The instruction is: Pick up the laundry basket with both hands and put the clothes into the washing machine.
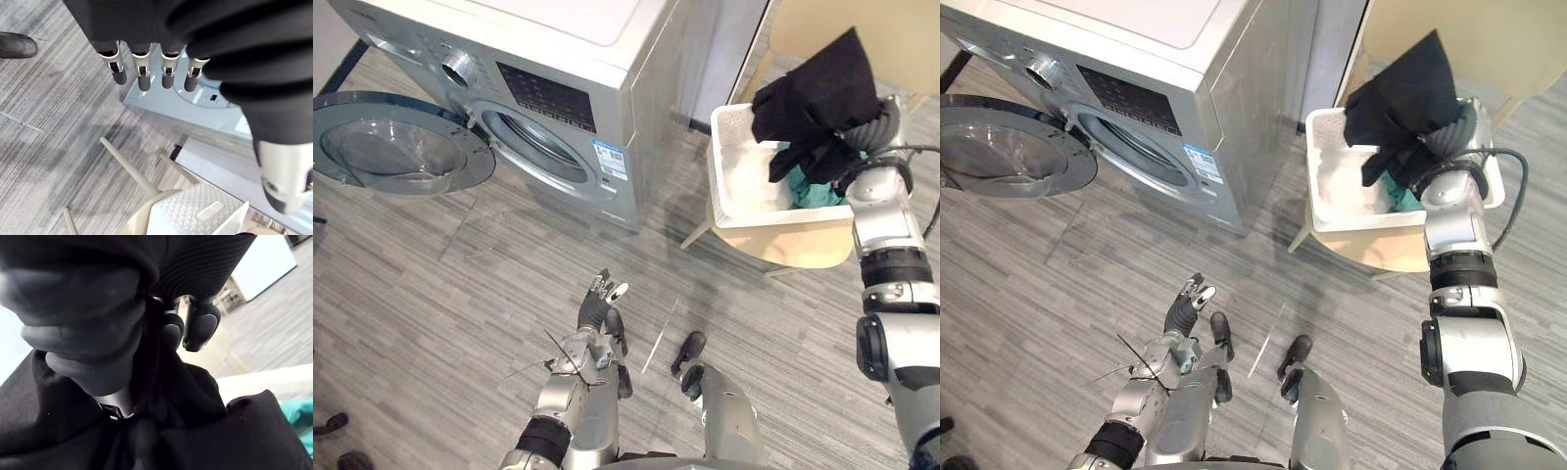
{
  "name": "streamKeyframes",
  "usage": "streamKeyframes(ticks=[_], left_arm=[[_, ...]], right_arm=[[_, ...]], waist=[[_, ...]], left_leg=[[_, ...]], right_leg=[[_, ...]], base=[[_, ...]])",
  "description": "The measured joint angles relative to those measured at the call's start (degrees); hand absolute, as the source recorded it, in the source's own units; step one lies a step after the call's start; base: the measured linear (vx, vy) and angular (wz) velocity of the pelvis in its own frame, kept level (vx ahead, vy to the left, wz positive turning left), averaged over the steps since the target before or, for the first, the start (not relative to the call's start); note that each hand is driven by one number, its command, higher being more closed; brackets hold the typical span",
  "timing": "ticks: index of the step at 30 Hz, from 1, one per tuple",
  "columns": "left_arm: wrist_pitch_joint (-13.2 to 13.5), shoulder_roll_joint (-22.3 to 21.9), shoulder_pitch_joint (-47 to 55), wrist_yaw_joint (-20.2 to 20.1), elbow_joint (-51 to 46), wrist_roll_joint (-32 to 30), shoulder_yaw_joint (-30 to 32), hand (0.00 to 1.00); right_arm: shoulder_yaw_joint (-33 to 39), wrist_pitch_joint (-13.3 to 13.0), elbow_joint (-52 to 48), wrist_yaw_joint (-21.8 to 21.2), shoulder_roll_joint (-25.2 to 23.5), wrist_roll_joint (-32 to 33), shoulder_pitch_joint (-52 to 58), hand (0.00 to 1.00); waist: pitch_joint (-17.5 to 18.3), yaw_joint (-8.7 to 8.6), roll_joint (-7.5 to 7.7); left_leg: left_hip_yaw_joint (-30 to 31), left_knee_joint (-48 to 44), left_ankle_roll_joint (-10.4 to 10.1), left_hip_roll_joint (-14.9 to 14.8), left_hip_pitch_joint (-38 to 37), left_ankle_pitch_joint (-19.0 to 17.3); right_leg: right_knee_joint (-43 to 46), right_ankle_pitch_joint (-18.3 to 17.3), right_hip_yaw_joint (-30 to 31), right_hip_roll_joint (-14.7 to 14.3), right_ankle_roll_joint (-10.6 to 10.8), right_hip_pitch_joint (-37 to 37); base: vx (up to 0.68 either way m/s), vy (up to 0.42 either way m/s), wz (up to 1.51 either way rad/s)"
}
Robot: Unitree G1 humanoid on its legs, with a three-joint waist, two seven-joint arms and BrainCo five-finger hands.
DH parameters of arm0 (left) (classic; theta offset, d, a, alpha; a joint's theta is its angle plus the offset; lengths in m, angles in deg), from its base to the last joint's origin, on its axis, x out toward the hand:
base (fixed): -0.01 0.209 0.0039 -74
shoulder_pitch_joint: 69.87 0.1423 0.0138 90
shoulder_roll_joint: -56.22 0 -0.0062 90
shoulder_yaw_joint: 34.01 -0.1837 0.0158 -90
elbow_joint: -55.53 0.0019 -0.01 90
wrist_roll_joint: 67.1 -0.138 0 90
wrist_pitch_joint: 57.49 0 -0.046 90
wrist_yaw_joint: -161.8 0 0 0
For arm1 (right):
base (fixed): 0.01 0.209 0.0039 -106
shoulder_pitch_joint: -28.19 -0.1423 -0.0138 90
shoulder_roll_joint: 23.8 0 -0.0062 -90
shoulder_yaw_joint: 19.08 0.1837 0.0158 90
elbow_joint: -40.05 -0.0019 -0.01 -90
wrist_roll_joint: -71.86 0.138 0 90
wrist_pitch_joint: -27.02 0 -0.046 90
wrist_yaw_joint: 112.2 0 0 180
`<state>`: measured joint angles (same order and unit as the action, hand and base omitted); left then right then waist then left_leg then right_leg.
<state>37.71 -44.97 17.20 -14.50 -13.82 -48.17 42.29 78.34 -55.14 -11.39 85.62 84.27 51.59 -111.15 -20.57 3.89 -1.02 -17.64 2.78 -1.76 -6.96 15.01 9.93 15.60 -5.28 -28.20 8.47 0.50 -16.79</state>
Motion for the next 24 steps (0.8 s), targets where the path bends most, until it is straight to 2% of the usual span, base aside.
streamKeyframes(ticks=[3, 7, 9, 14, 17, 19, 24], left_arm=[[0.0, 1.8, 0.2, -0.5, -2.9, -3.5, -1.1, 0.00], [0.0, 4.3, 0.6, -1.2, -9.4, -7.5, -1.4, 0.00], [0.0, 5.0, 0.5, -1.2, -12.2, -9.2, -1.4, 0.00], [0.1, 5.7, -1.3, -1.1, -18.1, -14.1, -1.7, 0.00], [0.2, 6.3, -7.0, -1.0, -18.1, -18.5, -3.9, 0.00], [0.2, 7.4, -10.3, -1.0, -18.0, -20.9, -5.6, 0.00], [1.3, 12.9, -25.0, -0.6, -12.6, -29.9, -12.1, 0.00]], right_arm=[[2.7, 0.1, -2.1, 0.9, 0.0, 0.0, 3.0, 1.00], [3.5, -0.3, -11.4, 0.9, -0.1, 0.0, 8.7, 1.00], [3.7, -0.5, -15.6, 0.6, -0.3, 0.0, 11.4, 1.00], [4.0, -2.4, -26.5, -2.5, -1.8, 1.4, 20.1, 1.00], [4.1, -4.8, -32.8, -5.9, -1.8, 5.6, 24.6, 1.00], [4.0, -5.6, -35.4, -7.1, -1.8, 7.6, 25.9, 1.00], [-0.3, -9.5, -41.3, -10.9, 0.4, 17.7, 26.7, 1.00]], waist=[[1.4, -0.39, 0.78], [4.5, -1.81, 1.01], [4.5, -2.66, 1.02], [7.8, -4.70, 1.08], [8.8, -6.26, 1.07], [8.8, -6.68, 1.06], [8.9, -8.12, 1.07]], left_leg=[[-0.5, 0.7, 0.1, 0.3, -2.3, 0.0], [-0.4, 1.3, 0.4, 0.9, -4.4, -0.2], [-0.4, 1.3, 0.5, 1.0, -6.3, -0.4], [-1.8, 2.6, 0.0, 0.8, -9.4, -1.6], [-3.3, 2.6, 0.0, 0.4, -10.2, -1.7], [-4.1, 2.6, -0.1, 0.0, -10.5, -1.8], [-7.7, 2.6, -0.4, -0.4, -10.1, -2.0]], right_leg=[[-2.4, 1.6, 0.8, -0.6, 0.1, 2.6], [-4.3, 2.5, 3.3, -0.9, 0.4, 3.9], [-5.3, 2.9, 4.2, -1.3, 0.6, 5.8], [-6.1, 2.9, 6.5, -2.1, 0.6, 7.2], [-6.9, 3.4, 8.0, -2.8, 0.7, 7.5], [-7.5, 3.8, 8.9, -3.2, 0.9, 7.4], [-8.5, 5.7, 12.6, -4.0, 0.4, 5.2]], base=[[0.11, 0.024, -0.14], [0.11, 0.016, -0.23], [0.08, -0.016, -0.26], [0.04, 0.012, -0.24], [-0.01, 0.005, -0.24], [-0.02, -0.004, -0.31], [-0.04, -0.002, -0.41]])
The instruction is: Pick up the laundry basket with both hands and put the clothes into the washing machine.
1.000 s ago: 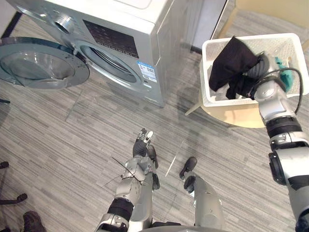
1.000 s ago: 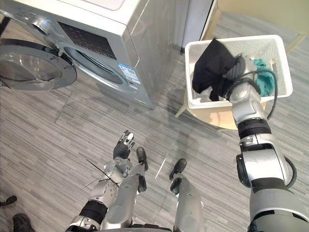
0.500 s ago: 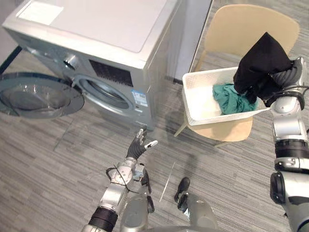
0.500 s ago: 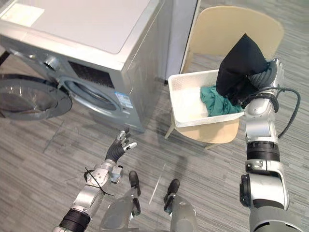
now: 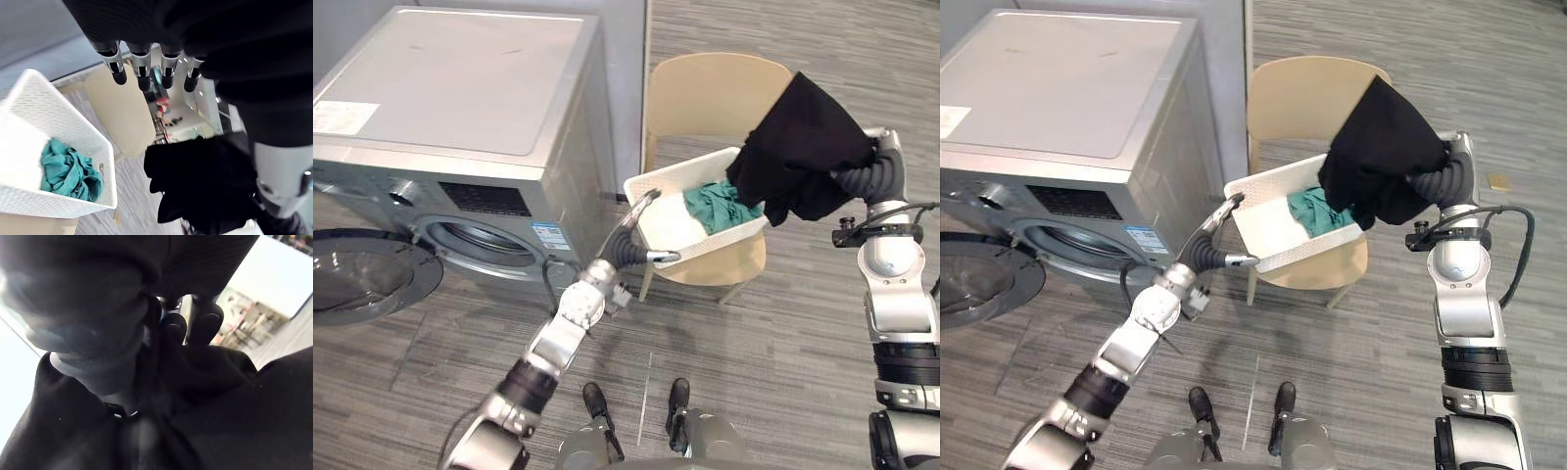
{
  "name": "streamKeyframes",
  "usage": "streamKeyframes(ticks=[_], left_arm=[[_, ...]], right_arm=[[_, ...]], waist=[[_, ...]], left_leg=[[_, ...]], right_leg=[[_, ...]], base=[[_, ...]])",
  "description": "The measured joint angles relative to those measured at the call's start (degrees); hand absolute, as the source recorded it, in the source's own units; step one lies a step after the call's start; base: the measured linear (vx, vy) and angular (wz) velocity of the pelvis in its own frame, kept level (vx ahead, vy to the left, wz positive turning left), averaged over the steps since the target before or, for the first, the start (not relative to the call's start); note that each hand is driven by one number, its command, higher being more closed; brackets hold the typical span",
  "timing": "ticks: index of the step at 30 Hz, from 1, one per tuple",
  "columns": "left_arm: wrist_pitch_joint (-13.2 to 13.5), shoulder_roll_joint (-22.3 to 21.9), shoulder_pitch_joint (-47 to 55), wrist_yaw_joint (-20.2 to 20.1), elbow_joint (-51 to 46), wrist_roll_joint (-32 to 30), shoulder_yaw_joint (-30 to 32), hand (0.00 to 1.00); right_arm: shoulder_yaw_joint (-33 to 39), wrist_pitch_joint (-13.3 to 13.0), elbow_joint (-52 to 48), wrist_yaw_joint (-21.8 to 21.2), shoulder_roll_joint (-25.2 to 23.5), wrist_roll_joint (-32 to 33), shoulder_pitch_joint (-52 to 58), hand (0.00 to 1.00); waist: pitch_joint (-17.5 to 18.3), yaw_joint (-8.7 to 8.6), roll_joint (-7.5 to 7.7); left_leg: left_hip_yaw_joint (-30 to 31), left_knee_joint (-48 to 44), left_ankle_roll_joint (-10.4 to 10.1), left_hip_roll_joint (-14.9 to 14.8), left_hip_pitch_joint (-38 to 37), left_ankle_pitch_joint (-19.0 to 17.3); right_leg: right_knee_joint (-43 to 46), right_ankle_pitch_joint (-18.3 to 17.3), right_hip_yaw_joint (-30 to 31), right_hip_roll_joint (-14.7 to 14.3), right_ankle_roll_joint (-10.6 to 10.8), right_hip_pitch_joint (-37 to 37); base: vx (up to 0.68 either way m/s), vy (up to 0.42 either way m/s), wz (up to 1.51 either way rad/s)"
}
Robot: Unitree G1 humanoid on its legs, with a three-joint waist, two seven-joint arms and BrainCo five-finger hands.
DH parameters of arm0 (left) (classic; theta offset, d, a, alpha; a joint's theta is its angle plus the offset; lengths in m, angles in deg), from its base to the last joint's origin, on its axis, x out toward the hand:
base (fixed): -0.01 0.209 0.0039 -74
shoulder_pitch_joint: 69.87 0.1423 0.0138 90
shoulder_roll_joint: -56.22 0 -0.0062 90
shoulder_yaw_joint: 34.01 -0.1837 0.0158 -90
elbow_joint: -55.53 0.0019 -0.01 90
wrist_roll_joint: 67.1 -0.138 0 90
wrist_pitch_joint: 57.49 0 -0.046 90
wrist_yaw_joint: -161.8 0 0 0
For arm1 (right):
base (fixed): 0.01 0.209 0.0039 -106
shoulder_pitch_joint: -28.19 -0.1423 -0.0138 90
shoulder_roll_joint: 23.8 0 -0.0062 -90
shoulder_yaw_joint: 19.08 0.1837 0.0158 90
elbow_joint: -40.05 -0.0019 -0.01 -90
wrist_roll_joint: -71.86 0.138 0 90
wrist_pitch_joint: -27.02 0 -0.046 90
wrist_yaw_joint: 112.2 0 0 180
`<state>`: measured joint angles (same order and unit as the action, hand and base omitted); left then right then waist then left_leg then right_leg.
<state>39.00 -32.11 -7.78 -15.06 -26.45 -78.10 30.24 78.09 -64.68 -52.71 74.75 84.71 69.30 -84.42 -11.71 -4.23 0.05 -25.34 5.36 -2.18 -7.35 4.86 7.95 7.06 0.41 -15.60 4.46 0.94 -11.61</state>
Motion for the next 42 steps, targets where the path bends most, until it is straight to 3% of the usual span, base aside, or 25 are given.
streamKeyframes(ticks=[2, 5, 11, 21, 25, 32, 33, 41, 42], left_arm=[[0.7, 2.7, -7.1, 1.1, 3.6, -6.0, -2.9, 0.00], [0.9, 3.5, -10.8, 2.2, 5.2, -10.0, -4.2, 0.00], [1.5, 3.3, -16.2, 2.3, 6.1, -9.1, -6.3, 0.00], [0.2, -1.9, -18.1, 2.2, 10.1, 8.9, -6.4, 0.00], [-0.4, -2.5, -19.5, 4.8, 10.8, 13.5, -6.0, 0.00], [-0.2, -3.4, -18.2, 5.5, 10.6, 31.4, -3.7, 0.00], [0.0, -3.6, -17.8, 5.6, 10.6, 31.9, -3.1, 1.00], [0.7, -6.2, -13.8, 7.5, 9.6, 30.5, -0.7, 1.00], [0.9, -6.8, -13.2, 8.4, 8.9, 30.6, -0.5, 1.00]], right_arm=[[-3.4, -2.1, -3.5, -1.9, 2.9, 4.9, -0.3, 1.00], [-7.3, -3.5, -5.2, -3.3, 5.3, 11.3, -2.0, 1.00], [-10.4, -4.6, -7.6, -5.7, 7.0, 22.0, -5.1, 1.00], [-19.2, -4.4, -9.8, -5.6, 4.0, 22.7, -10.8, 1.00], [-20.8, -4.4, -9.8, -5.5, 3.3, 22.6, -10.8, 1.00], [-20.8, -4.4, -9.8, -3.6, 2.5, 22.7, -10.7, 1.00], [-20.8, -4.5, -9.8, -3.6, 2.3, 22.7, -10.6, 1.00], [-20.8, -4.5, -9.3, -3.3, -0.6, 22.6, -7.8, 1.00], [-20.8, -4.7, -9.3, -3.2, -0.7, 22.6, -7.3, 0.00]], waist=[[0.0, -0.63, 0.00], [0.0, -1.75, 0.02], [-1.7, -1.47, -0.12], [-6.0, -0.90, -1.69], [-6.5, -0.66, -1.67], [-7.5, 0.13, -1.90], [-7.5, 0.13, -1.91], [-7.6, 0.46, -1.91], [-7.7, 0.46, -1.91]], left_leg=[[-1.9, 0.0, 0.1, -0.1, 1.5, 0.0], [-3.5, 0.0, 0.3, 0.1, 2.7, 0.2], [-4.4, -1.4, 0.8, 0.2, 5.9, -0.3], [-3.7, -4.4, 1.9, 0.3, 9.7, -1.2], [-3.1, -6.0, 1.9, 0.2, 10.5, -2.3], [-1.8, -6.4, 2.1, 0.4, 11.1, -2.5], [-1.7, -6.4, 2.1, 0.4, 11.1, -2.5], [-1.4, -6.4, 2.2, 0.6, 11.2, -2.5], [-1.4, -6.4, 2.2, 0.7, 11.2, -2.5]], right_leg=[[-1.4, 2.0, 2.2, -0.5, -0.2, -2.1], [-2.8, 4.1, 4.4, -0.7, -0.4, -4.1], [-4.0, 5.7, 5.9, -0.9, -0.1, -6.7], [-4.4, 7.1, 5.2, 0.2, 0.0, -8.6], [-4.4, 7.1, 5.1, 0.5, 0.1, -8.6], [-4.4, 7.0, 3.8, 0.7, 0.1, -8.4], [-4.4, 7.0, 3.7, 0.8, 0.1, -8.3], [-4.4, 6.7, 2.9, 1.2, 0.6, -7.9], [-4.4, 6.7, 2.9, 1.3, 0.6, -7.9]], base=[[-0.01, -0.009, -0.52], [0.02, 0.002, -0.44], [0.02, -0.003, -0.13], [0.03, 0.003, 0.05], [0.05, 0.007, 0.03], [0.05, 0.009, 0.08], [0.07, 0.006, 0.12], [0.05, 0.012, 0.06], [0.05, 0.011, 0.01]])
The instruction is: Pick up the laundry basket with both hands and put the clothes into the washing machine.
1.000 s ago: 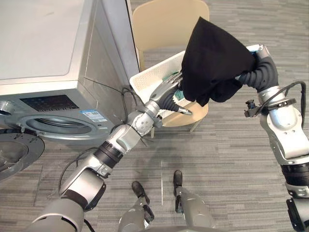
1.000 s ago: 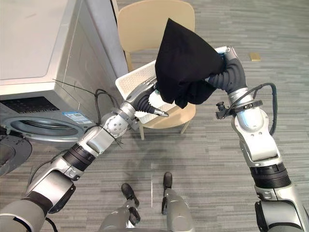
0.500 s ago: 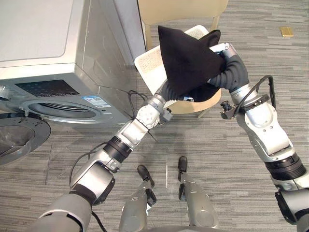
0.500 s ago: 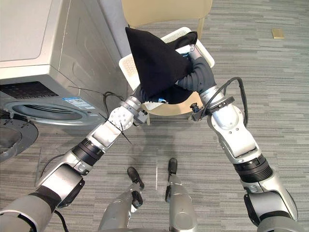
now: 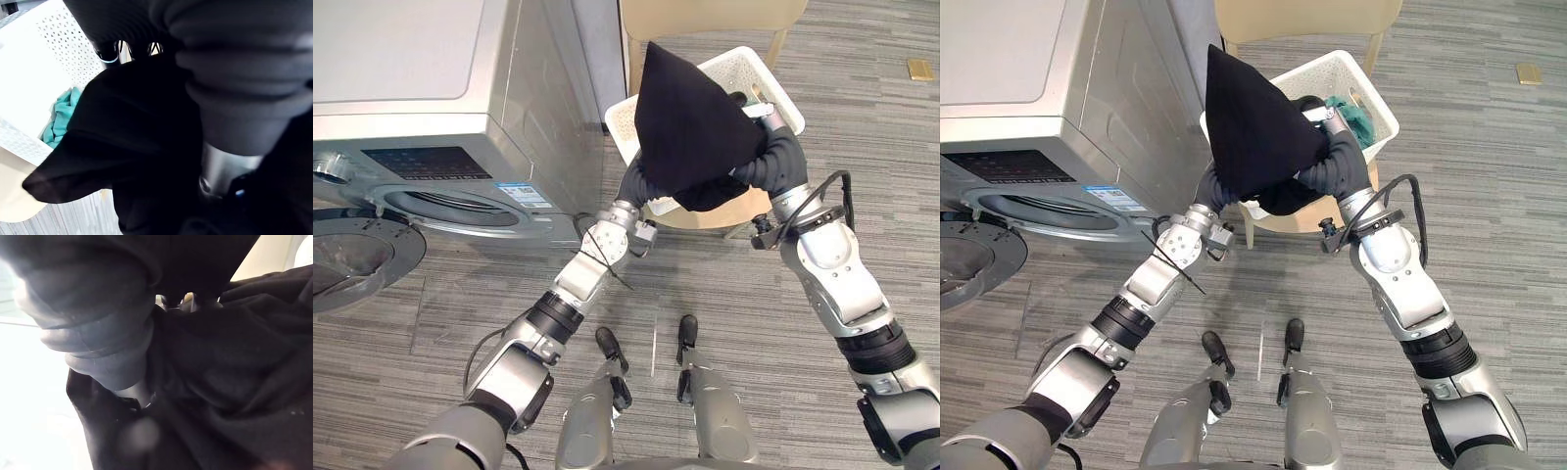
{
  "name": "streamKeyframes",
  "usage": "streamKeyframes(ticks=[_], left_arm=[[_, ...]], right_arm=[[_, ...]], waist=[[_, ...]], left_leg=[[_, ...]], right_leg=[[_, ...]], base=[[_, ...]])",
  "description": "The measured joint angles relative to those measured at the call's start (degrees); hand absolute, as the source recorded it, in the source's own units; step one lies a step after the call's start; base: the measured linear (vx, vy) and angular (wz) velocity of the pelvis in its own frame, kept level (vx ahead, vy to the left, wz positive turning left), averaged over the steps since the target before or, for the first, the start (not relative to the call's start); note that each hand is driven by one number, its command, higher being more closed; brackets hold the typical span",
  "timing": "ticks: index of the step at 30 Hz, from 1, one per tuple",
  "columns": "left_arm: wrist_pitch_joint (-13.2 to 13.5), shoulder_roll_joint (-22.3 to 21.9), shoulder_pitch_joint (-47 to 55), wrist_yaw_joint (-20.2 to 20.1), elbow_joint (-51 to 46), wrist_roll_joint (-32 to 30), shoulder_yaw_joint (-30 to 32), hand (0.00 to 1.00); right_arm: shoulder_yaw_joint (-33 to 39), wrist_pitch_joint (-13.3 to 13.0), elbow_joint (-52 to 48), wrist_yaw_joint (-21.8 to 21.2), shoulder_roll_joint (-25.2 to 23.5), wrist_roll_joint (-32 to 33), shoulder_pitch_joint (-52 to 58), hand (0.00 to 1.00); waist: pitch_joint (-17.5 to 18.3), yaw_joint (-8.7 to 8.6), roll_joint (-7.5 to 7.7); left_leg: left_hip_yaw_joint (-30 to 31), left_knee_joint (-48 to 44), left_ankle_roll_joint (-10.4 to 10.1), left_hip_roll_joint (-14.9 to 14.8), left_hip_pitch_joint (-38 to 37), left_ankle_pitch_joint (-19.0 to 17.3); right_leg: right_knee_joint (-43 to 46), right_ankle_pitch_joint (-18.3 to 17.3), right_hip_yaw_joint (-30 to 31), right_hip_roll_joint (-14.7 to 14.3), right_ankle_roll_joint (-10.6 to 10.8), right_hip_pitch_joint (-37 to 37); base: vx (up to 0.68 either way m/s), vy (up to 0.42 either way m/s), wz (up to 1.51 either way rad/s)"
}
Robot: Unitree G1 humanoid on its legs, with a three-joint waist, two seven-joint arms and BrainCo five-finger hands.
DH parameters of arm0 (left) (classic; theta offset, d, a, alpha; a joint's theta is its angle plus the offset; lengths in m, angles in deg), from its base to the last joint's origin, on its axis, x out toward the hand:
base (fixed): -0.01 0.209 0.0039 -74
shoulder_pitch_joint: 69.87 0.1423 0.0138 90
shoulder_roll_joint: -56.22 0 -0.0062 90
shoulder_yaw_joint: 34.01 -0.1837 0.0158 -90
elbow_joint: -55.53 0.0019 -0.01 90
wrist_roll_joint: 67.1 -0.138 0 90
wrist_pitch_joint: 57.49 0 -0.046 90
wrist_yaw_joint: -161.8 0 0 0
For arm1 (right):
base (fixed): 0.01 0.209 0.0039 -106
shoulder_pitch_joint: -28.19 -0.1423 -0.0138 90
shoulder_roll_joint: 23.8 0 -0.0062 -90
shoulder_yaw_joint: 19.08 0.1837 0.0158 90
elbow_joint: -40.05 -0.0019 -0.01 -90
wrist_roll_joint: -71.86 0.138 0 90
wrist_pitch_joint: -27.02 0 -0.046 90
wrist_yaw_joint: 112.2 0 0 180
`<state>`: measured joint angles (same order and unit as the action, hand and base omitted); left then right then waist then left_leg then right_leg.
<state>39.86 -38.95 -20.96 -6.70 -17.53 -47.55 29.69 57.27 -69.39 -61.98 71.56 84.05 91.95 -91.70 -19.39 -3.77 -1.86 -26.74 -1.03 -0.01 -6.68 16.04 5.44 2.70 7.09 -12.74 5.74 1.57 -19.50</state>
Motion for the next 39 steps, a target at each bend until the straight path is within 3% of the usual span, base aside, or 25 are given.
streamKeyframes(ticks=[13, 18, 23, 31, 39], left_arm=[[0.8, -3.3, 2.6, 5.5, -2.1, -2.5, 5.9, 1.00], [1.0, -4.3, 5.7, 6.3, -6.3, -3.1, 7.2, 1.00], [1.7, -5.6, 11.4, 6.3, -10.1, -2.1, 10.9, 1.00], [1.8, -7.6, 20.6, 5.8, -15.4, 0.2, 15.0, 1.00], [1.8, -9.6, 28.2, 4.7, -21.8, 1.9, 19.7, 1.00]], right_arm=[[-0.5, -1.3, 0.2, 1.3, -2.2, -0.2, 4.3, 0.00], [0.3, -2.2, 0.2, 1.5, -5.7, 1.3, 8.7, 0.00], [6.8, -2.3, -0.9, 2.7, -11.0, 2.1, 14.9, 0.00], [13.1, -2.3, -7.3, 2.8, -15.5, 1.9, 21.8, 0.00], [22.8, -2.3, -7.9, 6.1, -21.1, 0.3, 26.6, 0.00]], waist=[[-0.7, -0.08, 0.05], [-0.7, 0.00, 0.05], [-0.7, -0.04, 0.07], [-0.4, -0.09, 0.12], [2.5, -0.19, 0.29]], left_leg=[[0.1, 0.0, 0.0, -0.1, 0.0, 0.0], [0.2, 0.1, 0.0, -0.1, -0.5, 0.0], [0.1, 0.6, -0.3, -0.1, -1.9, -0.2], [0.1, 0.8, -0.3, -0.3, -3.9, -0.2], [0.1, 1.1, -1.0, -0.3, -6.0, -1.2]], right_leg=[[0.0, 0.0, -0.3, -0.1, 0.0, 0.2], [0.0, -0.1, -0.5, 0.0, 0.2, 0.8], [-0.2, -0.4, -0.6, -0.1, 0.5, 2.0], [-1.2, -0.4, -0.5, -0.5, 0.4, 4.4], [-2.7, -0.4, -0.3, -0.9, 0.5, 6.9]], base=[[0.05, 0.002, 0.01], [0.05, 0.004, 0.02], [0.05, 0.006, 0.01], [0.06, 0.001, -0.01], [0.07, 0.009, -0.02]])
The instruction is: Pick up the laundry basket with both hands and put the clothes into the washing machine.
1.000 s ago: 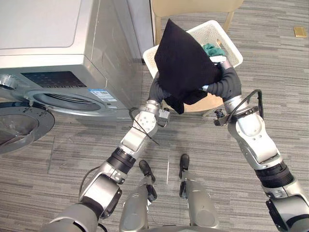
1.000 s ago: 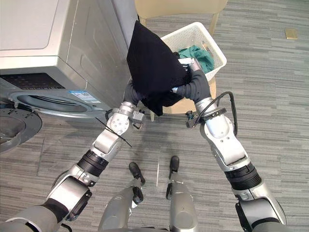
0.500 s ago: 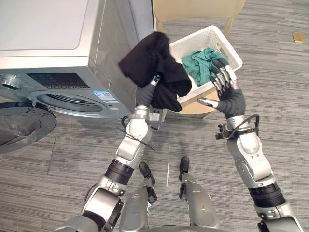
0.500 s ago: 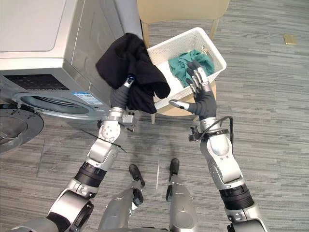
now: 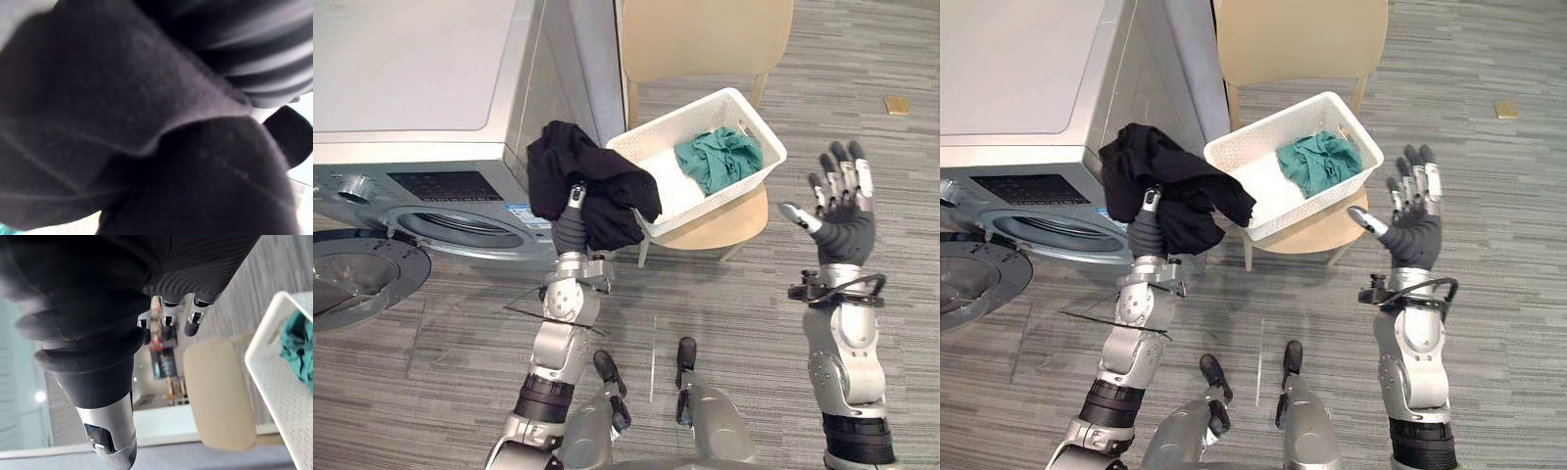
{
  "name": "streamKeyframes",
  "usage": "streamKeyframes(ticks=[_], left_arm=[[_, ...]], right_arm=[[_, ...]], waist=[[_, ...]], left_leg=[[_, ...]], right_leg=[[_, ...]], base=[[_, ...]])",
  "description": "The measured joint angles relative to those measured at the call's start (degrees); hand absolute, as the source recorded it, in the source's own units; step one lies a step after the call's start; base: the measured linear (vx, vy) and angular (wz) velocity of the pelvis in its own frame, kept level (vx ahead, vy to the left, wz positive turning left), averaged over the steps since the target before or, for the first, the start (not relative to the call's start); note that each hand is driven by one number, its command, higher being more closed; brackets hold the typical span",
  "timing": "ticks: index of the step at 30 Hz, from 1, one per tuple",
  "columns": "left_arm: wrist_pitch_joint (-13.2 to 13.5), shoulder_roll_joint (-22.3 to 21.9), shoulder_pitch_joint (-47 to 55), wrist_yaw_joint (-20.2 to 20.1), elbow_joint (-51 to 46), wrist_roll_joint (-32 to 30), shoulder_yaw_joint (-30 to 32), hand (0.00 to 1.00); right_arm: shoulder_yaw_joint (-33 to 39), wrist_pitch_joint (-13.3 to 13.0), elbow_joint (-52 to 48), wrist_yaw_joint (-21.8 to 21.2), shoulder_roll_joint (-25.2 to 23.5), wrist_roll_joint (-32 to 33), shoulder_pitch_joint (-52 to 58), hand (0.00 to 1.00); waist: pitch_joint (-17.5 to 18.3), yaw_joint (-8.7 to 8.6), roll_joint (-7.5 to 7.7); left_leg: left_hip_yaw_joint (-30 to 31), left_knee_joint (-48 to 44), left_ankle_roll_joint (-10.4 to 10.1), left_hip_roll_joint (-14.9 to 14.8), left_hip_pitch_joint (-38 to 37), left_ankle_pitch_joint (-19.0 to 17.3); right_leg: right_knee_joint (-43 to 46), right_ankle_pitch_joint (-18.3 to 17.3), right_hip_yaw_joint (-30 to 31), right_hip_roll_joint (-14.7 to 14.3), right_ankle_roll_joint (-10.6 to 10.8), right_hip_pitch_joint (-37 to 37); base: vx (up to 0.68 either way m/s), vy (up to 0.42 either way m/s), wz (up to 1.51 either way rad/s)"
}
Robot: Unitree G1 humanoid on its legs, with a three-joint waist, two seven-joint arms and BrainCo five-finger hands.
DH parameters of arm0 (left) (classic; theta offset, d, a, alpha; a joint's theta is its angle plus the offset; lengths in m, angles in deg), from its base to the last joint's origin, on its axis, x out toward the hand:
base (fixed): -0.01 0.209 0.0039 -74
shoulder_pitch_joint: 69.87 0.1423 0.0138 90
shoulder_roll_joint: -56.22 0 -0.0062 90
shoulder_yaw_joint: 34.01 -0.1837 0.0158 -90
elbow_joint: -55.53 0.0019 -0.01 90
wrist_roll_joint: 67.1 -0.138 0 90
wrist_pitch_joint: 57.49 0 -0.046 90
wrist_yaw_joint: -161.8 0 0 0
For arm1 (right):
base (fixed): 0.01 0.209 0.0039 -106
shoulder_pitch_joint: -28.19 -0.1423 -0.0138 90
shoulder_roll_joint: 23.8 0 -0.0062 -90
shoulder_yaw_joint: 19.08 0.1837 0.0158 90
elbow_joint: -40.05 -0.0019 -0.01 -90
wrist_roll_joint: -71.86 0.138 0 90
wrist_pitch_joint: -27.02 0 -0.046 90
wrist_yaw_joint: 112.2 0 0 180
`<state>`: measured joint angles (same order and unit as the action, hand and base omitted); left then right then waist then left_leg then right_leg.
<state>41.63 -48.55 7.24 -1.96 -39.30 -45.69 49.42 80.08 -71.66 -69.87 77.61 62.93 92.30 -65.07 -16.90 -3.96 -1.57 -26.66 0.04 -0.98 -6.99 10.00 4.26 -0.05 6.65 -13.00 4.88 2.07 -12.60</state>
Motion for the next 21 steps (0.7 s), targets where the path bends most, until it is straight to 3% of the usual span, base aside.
streamKeyframes(ticks=[3, 12, 16, 18, 21], left_arm=[[0.0, -0.1, 4.1, 0.0, -4.2, 0.8, 3.8, 1.00], [1.2, -0.7, 8.9, 0.1, -13.8, 5.0, 12.9, 1.00], [1.4, -0.8, 10.6, 0.5, -17.2, 5.0, 18.1, 1.00], [2.5, -0.9, 11.1, 1.3, -18.6, 4.9, 19.7, 1.00], [3.0, -1.2, 14.0, 1.6, -19.6, 4.9, 21.2, 1.00]], right_arm=[[3.7, 0.1, -0.5, 1.4, -1.4, -1.2, 3.3, 0.00], [8.6, 1.6, -1.9, 1.3, -4.6, -5.3, 8.2, 0.00], [10.6, 2.7, -1.8, 1.4, -4.6, -5.9, 8.2, 0.00], [12.5, 3.0, -1.7, 2.1, -4.5, -7.7, 7.9, 0.00], [14.8, 3.0, -1.6, 2.8, -3.5, -9.2, 5.9, 0.00]], waist=[[2.3, 0.01, -0.03], [4.3, 0.20, 0.03], [4.4, 0.49, 0.01], [4.4, 1.54, -0.02], [6.1, 1.73, -0.37]], left_leg=[[0.3, 0.0, -0.3, -0.1, -0.9, -0.3], [5.3, -0.4, -0.7, -0.3, -3.7, -0.6], [9.3, -0.7, -0.6, -0.3, -3.2, -0.7], [7.9, -2.4, 0.4, -1.1, -2.5, -2.3], [-2.6, -6.6, 3.6, -4.2, -1.6, -5.8]], right_leg=[[-0.7, -0.1, -0.1, -0.2, 0.0, 1.2], [-0.9, -2.0, -4.5, -0.7, -0.2, 7.2], [1.5, -5.0, -8.1, -0.5, 0.0, 8.8], [4.0, -6.5, -10.2, -0.1, -0.3, 8.7], [4.7, -6.8, -14.2, 1.5, -1.0, 9.1]], base=[[0.08, 0.005, 0.00], [0.05, 0.006, 0.29], [-0.01, 0.015, 0.51], [0.02, 0.012, 0.56], [0.11, 0.040, 0.61]])
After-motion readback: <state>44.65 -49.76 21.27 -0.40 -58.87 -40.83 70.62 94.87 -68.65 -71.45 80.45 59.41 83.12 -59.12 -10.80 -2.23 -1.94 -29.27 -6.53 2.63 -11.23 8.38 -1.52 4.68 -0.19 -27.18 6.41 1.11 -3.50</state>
